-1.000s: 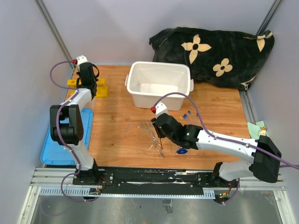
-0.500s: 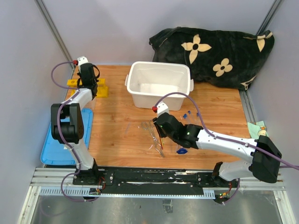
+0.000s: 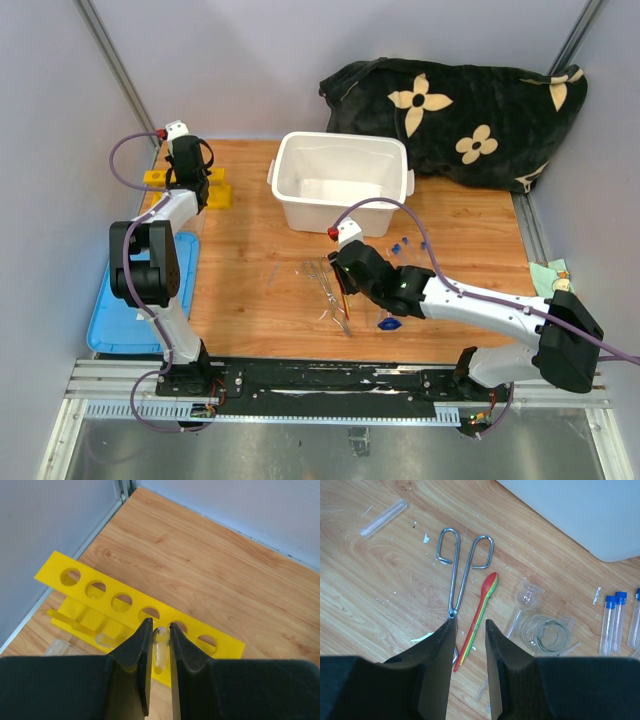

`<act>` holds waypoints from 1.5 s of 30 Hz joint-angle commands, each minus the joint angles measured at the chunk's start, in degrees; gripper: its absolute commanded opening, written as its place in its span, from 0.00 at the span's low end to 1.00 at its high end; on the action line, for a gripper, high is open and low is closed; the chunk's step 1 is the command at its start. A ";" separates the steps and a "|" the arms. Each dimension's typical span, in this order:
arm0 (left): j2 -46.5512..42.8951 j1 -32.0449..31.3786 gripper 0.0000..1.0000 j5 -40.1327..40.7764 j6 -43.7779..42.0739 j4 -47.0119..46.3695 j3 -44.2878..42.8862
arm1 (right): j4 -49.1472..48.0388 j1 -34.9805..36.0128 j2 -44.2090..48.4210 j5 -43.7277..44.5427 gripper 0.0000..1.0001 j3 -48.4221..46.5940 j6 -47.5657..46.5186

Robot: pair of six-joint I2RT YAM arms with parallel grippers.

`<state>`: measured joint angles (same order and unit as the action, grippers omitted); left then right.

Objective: Organize the chemistry lab equipment
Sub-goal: Insert the test tube into the slot of the test tube rack.

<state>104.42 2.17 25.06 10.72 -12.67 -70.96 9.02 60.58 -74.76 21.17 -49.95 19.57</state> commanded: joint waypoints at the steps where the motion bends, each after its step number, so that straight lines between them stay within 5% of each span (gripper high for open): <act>1: 0.97 0.37 0.00 1.42 -0.25 0.66 -0.33 | -0.84 -1.06 0.75 -0.11 0.31 0.98 0.46; 45: -5.63 0.37 0.00 -0.58 0.17 3.24 -0.78 | -1.11 -1.13 1.81 -1.21 0.31 1.67 1.31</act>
<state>100.92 2.17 24.29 10.76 -9.65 -70.96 8.82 60.20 -74.48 20.47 -48.88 20.14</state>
